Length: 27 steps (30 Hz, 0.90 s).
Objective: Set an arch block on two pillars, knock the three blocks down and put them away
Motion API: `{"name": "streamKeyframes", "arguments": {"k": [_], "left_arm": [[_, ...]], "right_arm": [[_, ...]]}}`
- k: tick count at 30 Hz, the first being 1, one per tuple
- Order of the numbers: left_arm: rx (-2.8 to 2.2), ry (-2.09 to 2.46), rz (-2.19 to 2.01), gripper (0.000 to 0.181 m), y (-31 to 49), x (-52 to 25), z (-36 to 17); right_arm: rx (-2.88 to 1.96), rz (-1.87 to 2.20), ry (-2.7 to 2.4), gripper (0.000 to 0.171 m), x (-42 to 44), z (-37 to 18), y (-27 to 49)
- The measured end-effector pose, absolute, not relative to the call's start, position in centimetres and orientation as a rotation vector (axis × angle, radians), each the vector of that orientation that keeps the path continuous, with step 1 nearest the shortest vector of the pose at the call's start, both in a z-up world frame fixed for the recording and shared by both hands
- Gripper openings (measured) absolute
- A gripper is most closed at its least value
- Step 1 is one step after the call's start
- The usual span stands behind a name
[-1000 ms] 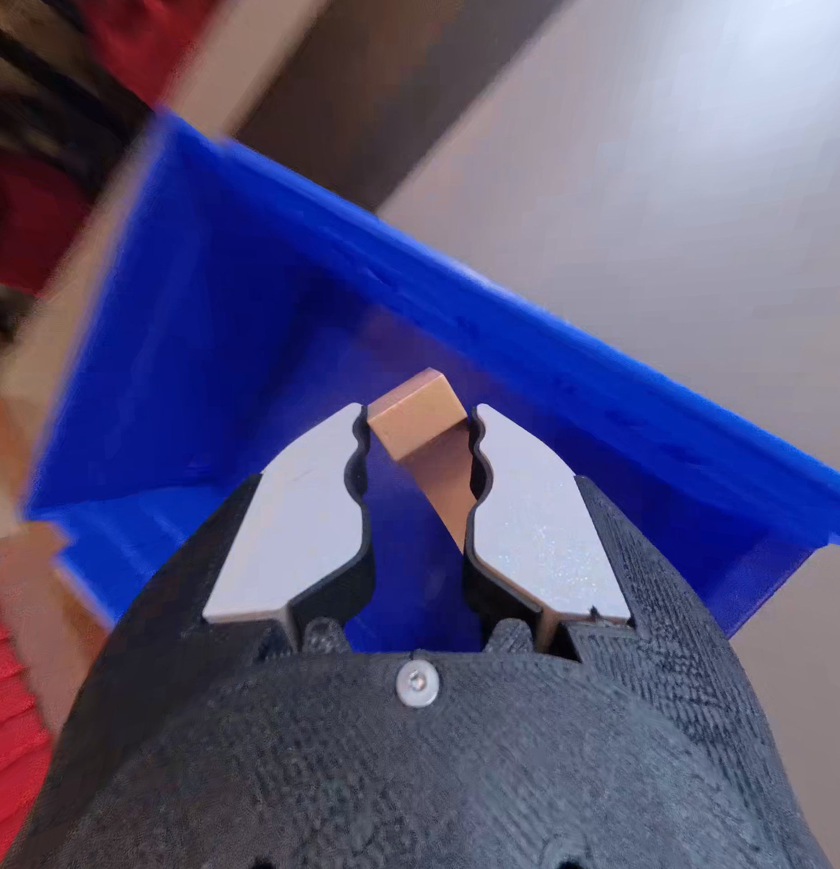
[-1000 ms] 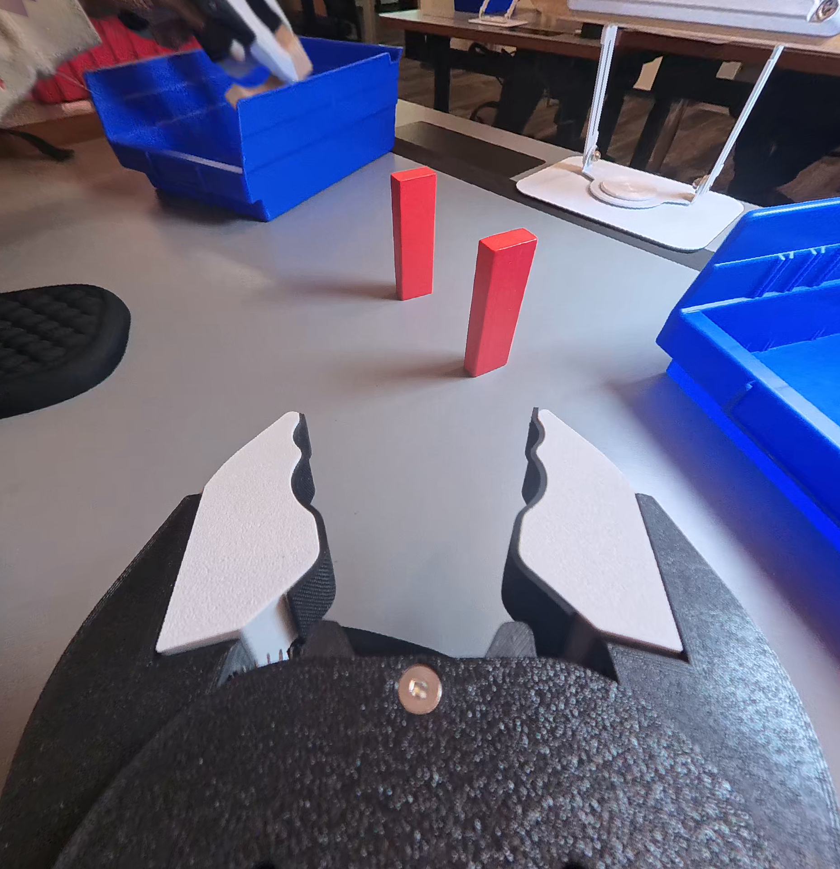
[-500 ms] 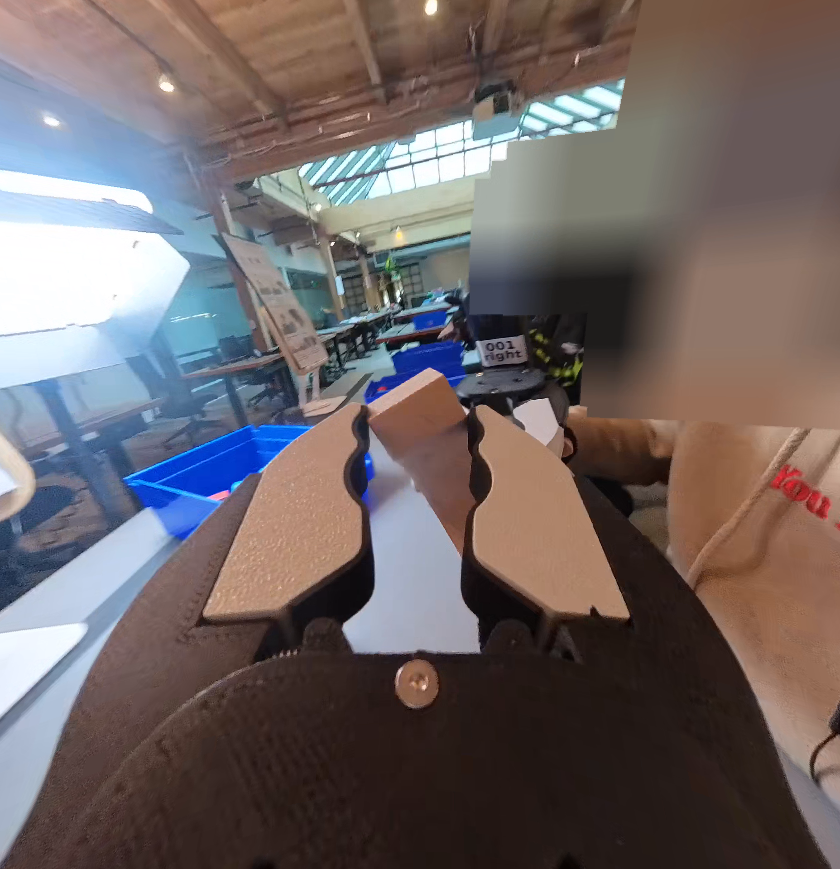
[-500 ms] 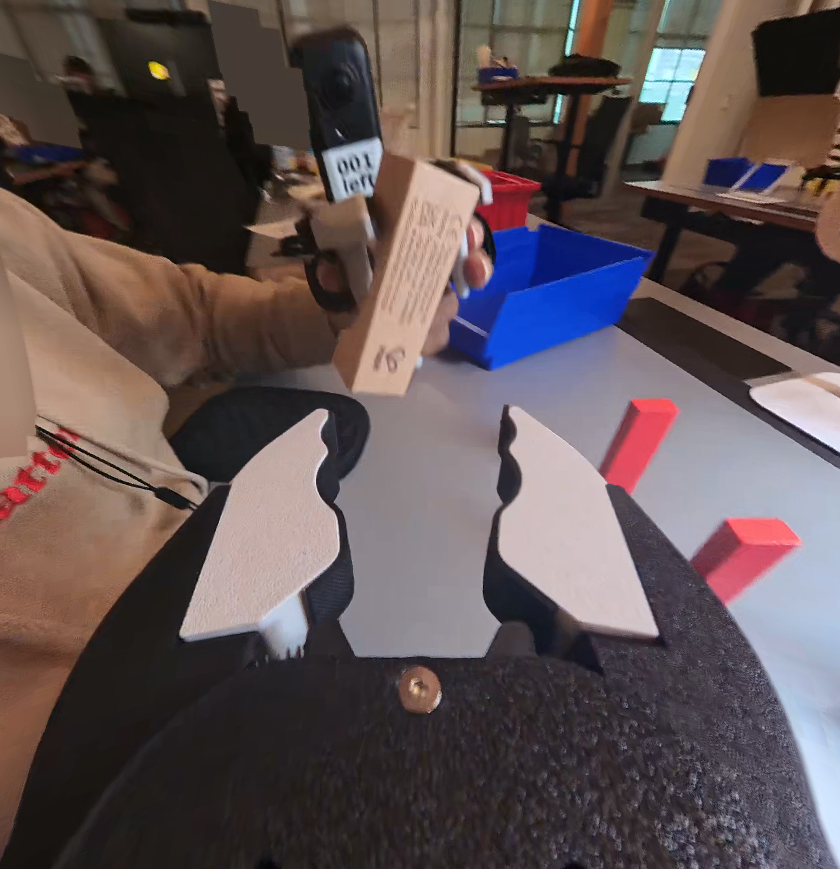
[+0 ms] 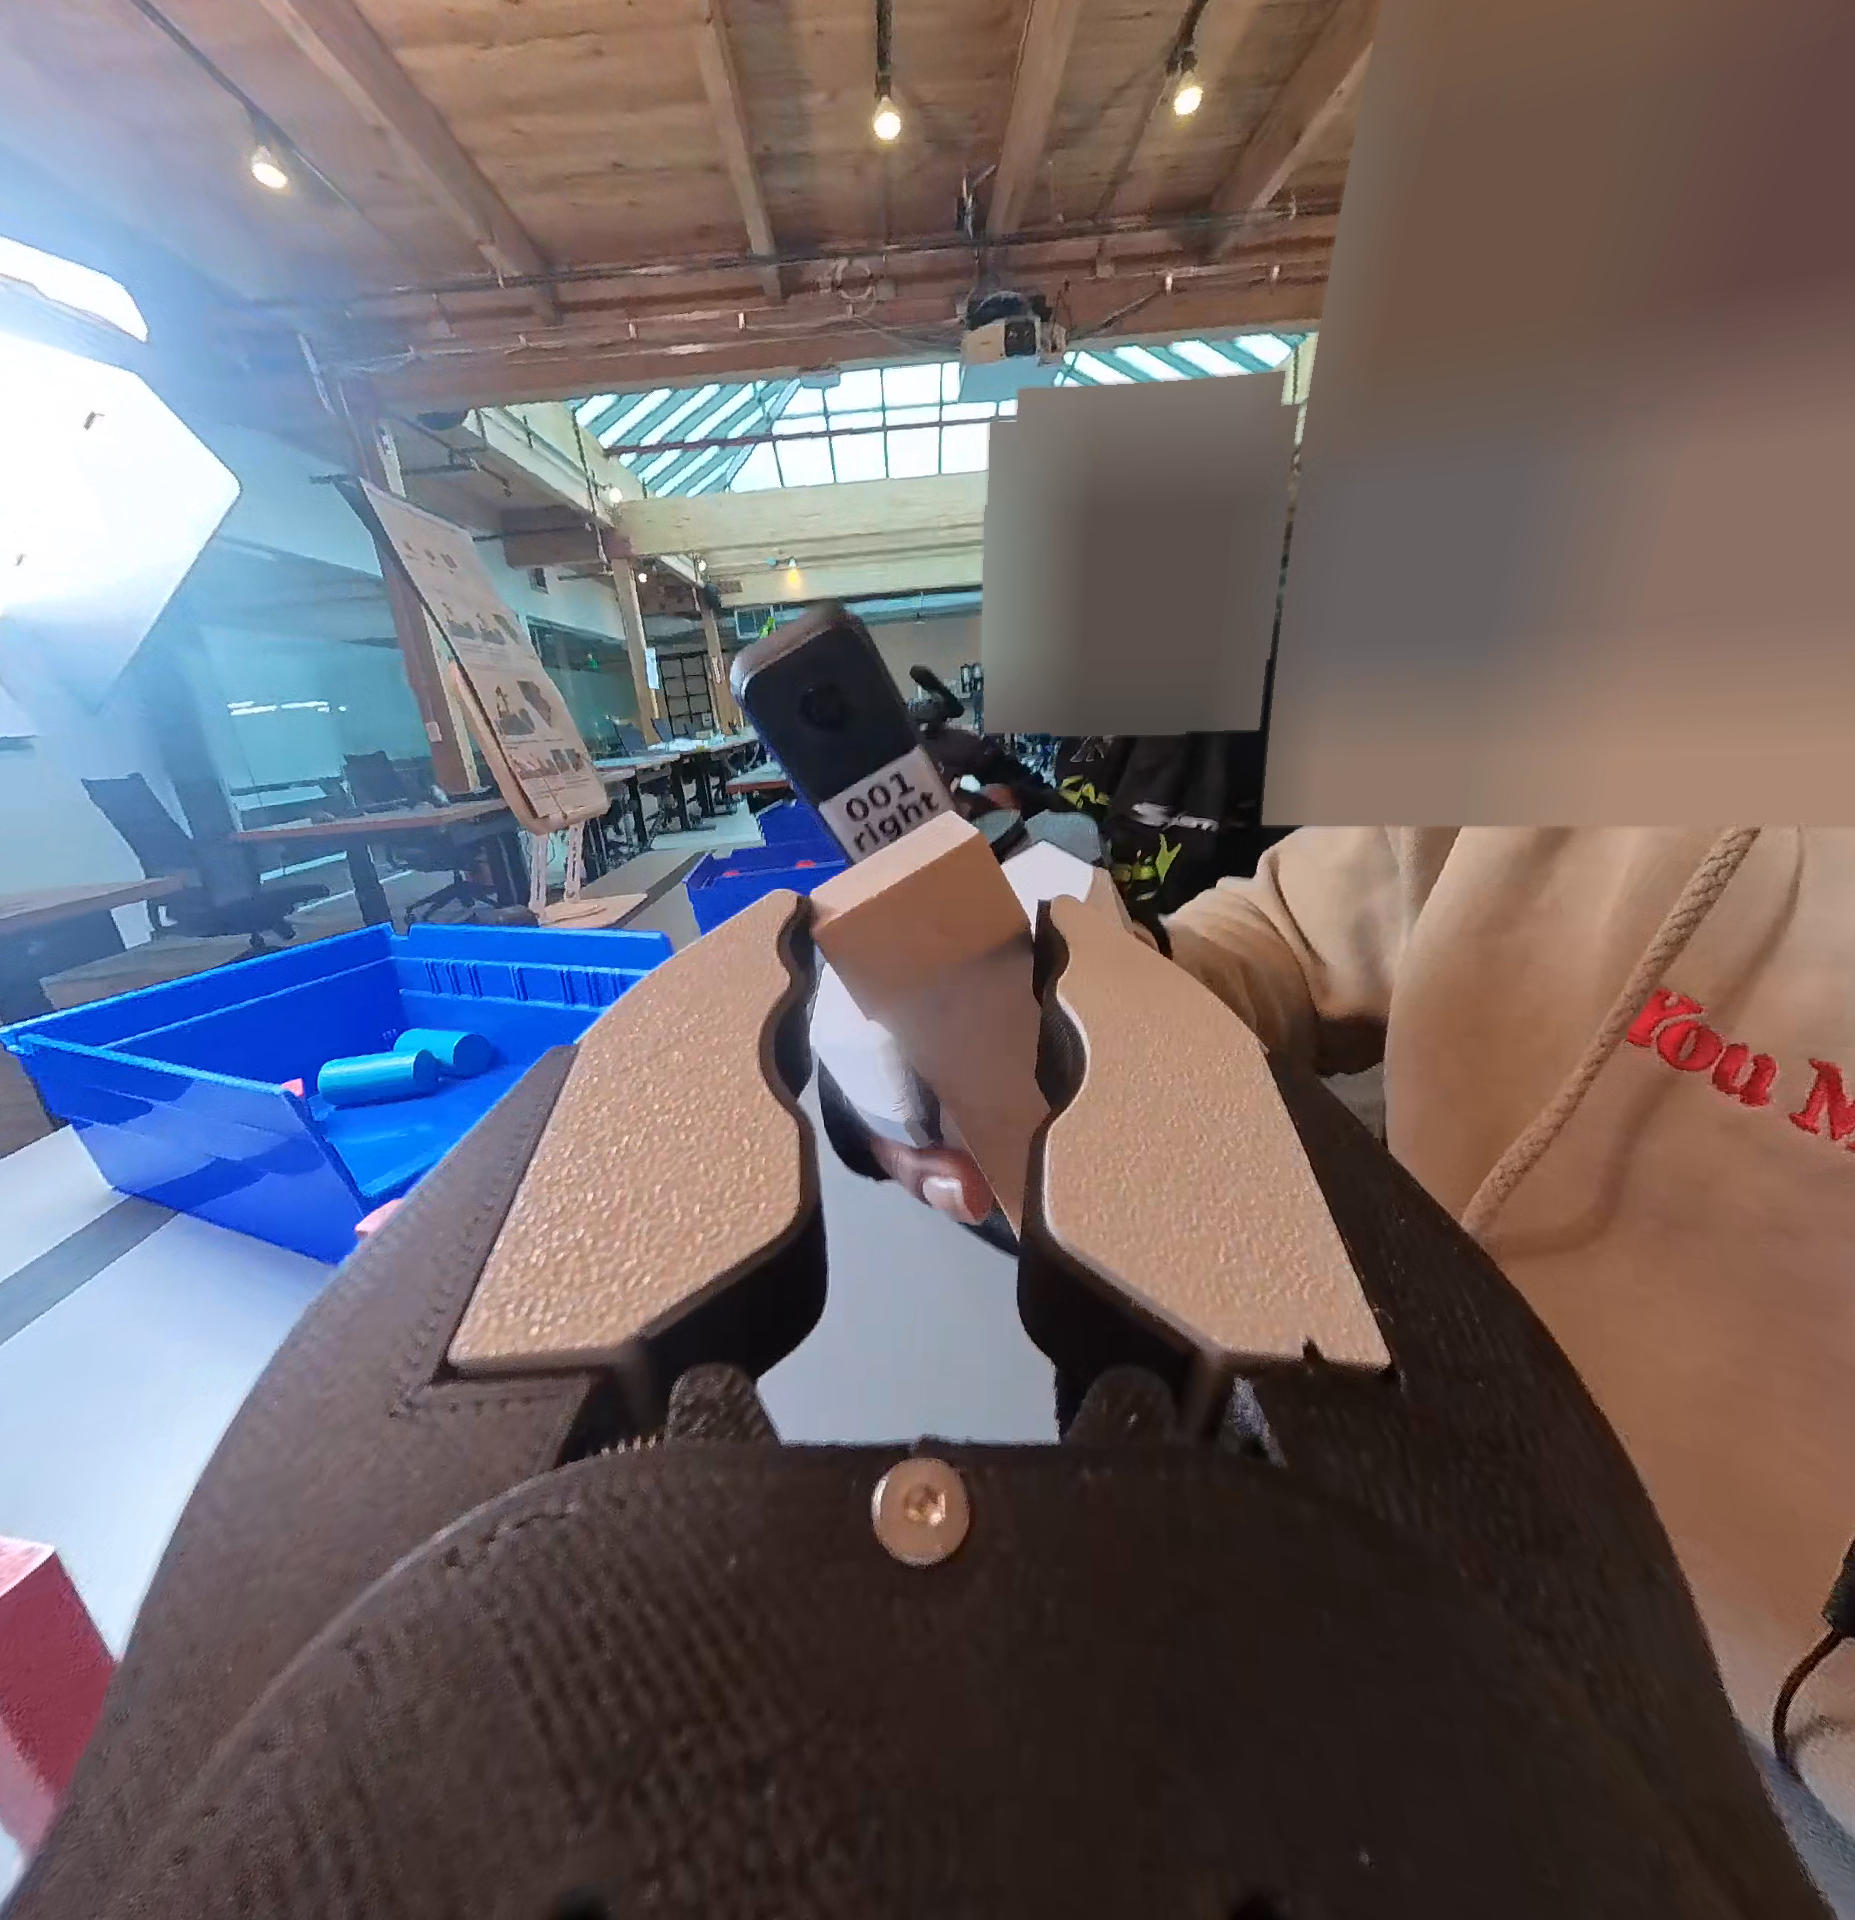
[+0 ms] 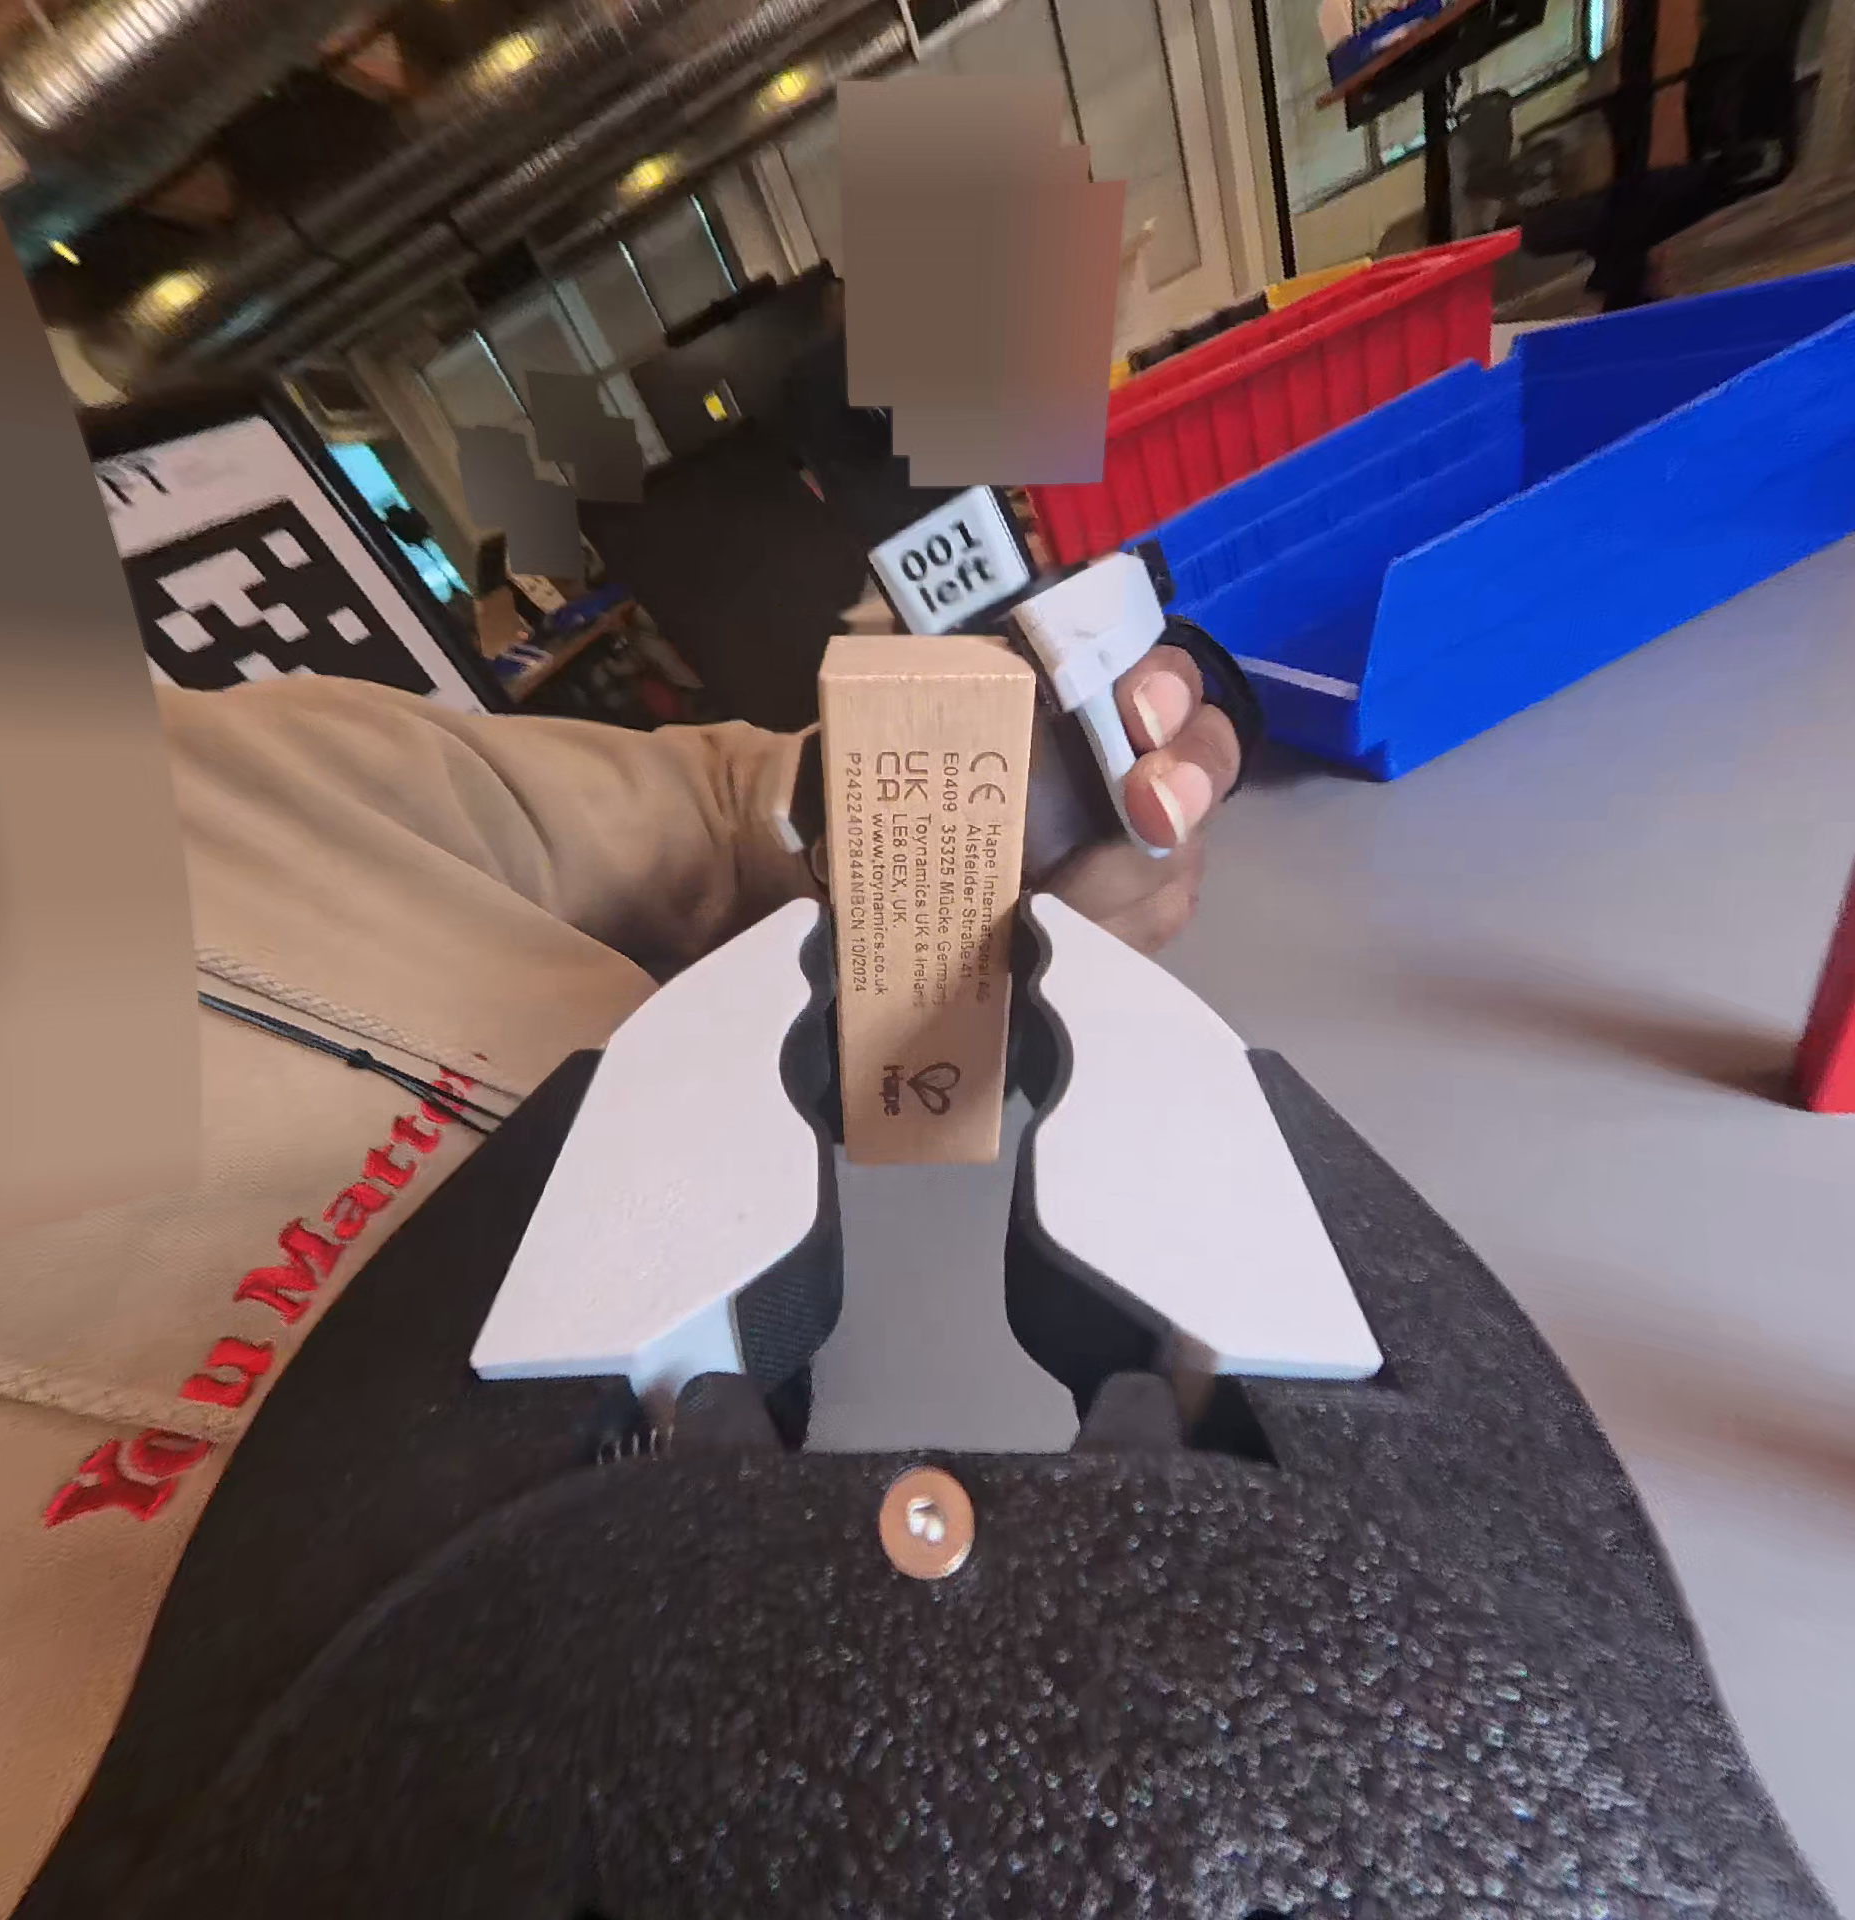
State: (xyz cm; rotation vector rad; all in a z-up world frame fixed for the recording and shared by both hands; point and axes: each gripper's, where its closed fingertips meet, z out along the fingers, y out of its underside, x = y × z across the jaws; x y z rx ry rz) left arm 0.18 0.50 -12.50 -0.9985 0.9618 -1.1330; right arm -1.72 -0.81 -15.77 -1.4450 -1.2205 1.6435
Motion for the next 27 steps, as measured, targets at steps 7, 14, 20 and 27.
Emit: {"name": "streamKeyframes", "arguments": {"k": [7, 14, 20, 27], "left_arm": [[-1.205, 0.841, -0.898, 0.038, 6.4, -4.5, -14.1], [-1.577, 0.762, -0.709, 0.046, 12.3, -7.3, -21.3], [-1.67, 0.857, -0.548, 0.05, 12.8, -7.2, -24.4], [-1.669, 0.911, -0.46, 0.051, 13.4, -7.2, -24.9]], "right_arm": [[-1.68, 0.89, -1.473, 0.033, 1.5, -15.0, 8.1], [-1.955, 0.307, -1.815, 0.033, 0.2, -15.8, 17.3], [-2.069, 0.199, -1.938, 0.033, -1.4, -19.2, 18.9], [-2.06, 0.158, -2.008, 0.033, -1.9, -20.1, 18.5]]}}
